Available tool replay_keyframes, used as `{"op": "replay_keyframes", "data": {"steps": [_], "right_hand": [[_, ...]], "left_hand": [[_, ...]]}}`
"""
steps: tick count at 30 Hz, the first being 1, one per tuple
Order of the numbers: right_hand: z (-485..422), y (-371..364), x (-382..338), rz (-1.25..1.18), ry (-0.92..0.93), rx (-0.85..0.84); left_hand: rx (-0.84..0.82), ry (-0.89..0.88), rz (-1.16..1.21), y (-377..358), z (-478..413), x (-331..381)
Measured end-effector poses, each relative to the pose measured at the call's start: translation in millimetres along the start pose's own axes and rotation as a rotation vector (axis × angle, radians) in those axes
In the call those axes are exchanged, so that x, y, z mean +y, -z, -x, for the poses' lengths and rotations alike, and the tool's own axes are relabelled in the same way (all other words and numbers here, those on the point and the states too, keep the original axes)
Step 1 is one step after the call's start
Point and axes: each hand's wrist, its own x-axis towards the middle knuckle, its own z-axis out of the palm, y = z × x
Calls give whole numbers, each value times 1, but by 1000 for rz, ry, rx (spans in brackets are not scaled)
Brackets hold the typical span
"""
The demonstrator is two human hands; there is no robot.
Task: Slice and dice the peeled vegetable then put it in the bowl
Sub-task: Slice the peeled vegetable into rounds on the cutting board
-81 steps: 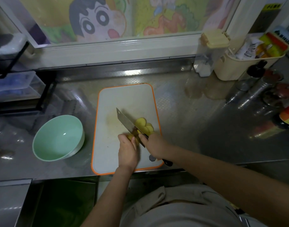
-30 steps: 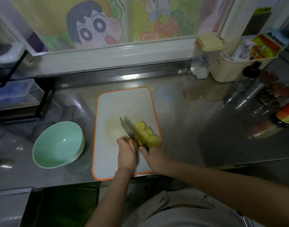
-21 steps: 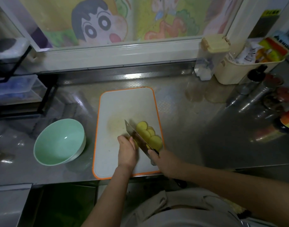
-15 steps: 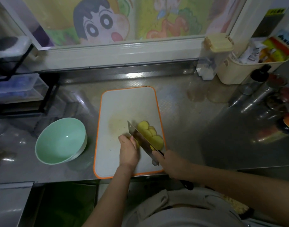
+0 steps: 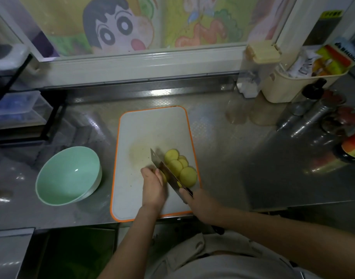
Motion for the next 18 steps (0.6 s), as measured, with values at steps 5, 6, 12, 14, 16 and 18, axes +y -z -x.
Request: {"op": "replay_keyframes", "data": {"steps": [5, 6, 12, 14, 16, 18], "right_hand": [[-18, -10, 0, 43, -15, 5], [-19, -12, 0, 69, -28, 25], [-30, -20, 0, 72, -62, 95], [-31, -20, -1, 80, -72, 95], [-34, -20, -2, 62, -76, 102], [-39, -22, -5, 44, -85, 105]], "left_hand": [[18, -10, 4, -1, 1, -4], [23, -14, 0, -1, 0, -5], [16, -39, -9, 0, 3, -5], [15, -41, -8, 0, 4, -4], [6, -45, -14, 0, 5, -3], [-6, -59, -15, 0, 7, -3]]}}
